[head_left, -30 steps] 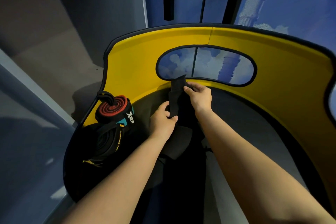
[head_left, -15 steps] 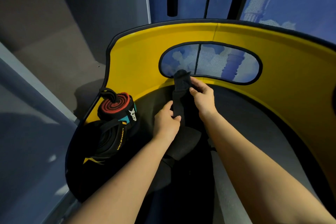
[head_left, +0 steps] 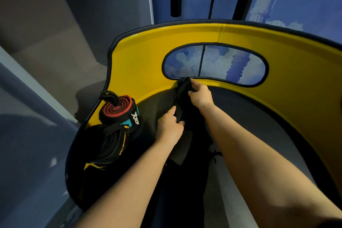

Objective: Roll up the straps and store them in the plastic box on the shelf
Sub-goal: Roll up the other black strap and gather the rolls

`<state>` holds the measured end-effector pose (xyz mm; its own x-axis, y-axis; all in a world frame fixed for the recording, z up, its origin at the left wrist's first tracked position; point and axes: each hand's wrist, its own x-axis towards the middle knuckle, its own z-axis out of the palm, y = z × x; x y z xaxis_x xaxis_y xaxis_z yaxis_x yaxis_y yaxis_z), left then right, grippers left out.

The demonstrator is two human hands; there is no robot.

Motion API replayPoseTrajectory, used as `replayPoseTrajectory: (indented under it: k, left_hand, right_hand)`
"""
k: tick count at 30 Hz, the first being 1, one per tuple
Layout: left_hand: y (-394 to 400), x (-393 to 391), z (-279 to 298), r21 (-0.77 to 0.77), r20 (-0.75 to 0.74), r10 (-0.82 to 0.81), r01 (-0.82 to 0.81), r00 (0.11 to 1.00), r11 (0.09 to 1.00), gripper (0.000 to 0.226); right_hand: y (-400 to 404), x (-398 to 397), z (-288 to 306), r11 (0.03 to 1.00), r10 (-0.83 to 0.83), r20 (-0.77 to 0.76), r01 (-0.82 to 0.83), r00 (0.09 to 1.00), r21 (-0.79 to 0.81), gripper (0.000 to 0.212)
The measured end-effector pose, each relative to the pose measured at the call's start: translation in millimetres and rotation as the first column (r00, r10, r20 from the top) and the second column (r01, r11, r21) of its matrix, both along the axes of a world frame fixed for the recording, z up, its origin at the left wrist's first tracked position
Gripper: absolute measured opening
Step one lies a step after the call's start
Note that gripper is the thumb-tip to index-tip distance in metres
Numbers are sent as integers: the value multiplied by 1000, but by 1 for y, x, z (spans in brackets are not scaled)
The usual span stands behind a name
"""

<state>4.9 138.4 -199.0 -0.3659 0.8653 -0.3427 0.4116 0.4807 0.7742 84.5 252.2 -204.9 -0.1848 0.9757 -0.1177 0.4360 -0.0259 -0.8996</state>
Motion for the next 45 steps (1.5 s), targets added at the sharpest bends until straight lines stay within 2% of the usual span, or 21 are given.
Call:
replayPoseTrajectory:
  k: [5, 11, 14, 16, 20, 24, 26, 29, 32, 35, 37, 40, 42, 43, 45]
  left_hand:
    - [-2, 1, -1, 0, -14, -11, 11, 1000, 1000, 64]
    - [-3, 1, -3, 21, -18, -10, 10, 1000, 1000, 64]
    - [-3, 1, -4, 20, -32, -21, 22, 999, 1000, 65]
    - [-2, 0, -5, 13, -36, -26, 27, 999, 1000, 65]
    - [0, -3, -5, 25, -9, -10, 11, 1000, 1000, 65]
    - [1, -1, -4, 74, -44, -11, 14, 999, 997, 63]
    - [2, 0, -4, 85, -78, -11, 18, 997, 996, 63]
    - [4, 0, -6, 77, -126, -8, 18, 992, 997, 63]
    - [3, -1, -5, 69, -126, -17, 25, 992, 997, 61]
    - [-2, -5, -2, 78, -64, 0, 5, 998, 997, 53]
    - [-7, -10, 0, 61, -52, -15, 18, 999, 998, 41]
    - [-19, -16, 5, 13, -33, -45, 46, 998, 999, 25]
    - [-30, -20, 8, -22, -2, -44, 44, 999, 999, 21]
    - [-36, -22, 12, -45, 49, -25, 28, 998, 999, 22]
    - [-53, -27, 22, -132, 265, 43, -8, 963, 991, 30]
  right_hand:
    - [-4, 7, -9, 996, 64, -245, -48, 967, 69, 58]
    - [-2, 10, -8, 993, 117, -385, -95, 915, 76, 62]
    - [3, 14, -9, 982, 187, -343, -166, 920, 91, 70]
    - [8, 14, -11, 985, 173, -310, -162, 935, 62, 63]
    - [12, 10, -12, 997, 6, -189, 9, 982, 79, 39]
    - [15, 9, -12, 983, -66, -153, 90, 986, 159, 30]
    - [15, 6, -15, 979, -78, -110, 97, 991, 177, 30]
    - [15, 3, -16, 979, -85, 35, 77, 996, 188, 36]
    - [6, 10, -10, 946, -162, 105, 124, 981, 299, 42]
    - [-20, 25, 4, 920, -71, 123, 18, 990, 391, 20]
    - [-44, 36, 17, 949, 82, 126, -116, 989, 293, 11]
    - [-77, 51, 29, 941, 333, 186, -339, 924, -2, 35]
    - [-94, 55, 28, 897, 441, 167, -426, 882, -118, 39]
    - [-99, 56, 26, 886, 460, 132, -444, 878, -138, 35]
    - [-104, 56, 20, 895, 428, 20, -420, 904, -152, 26]
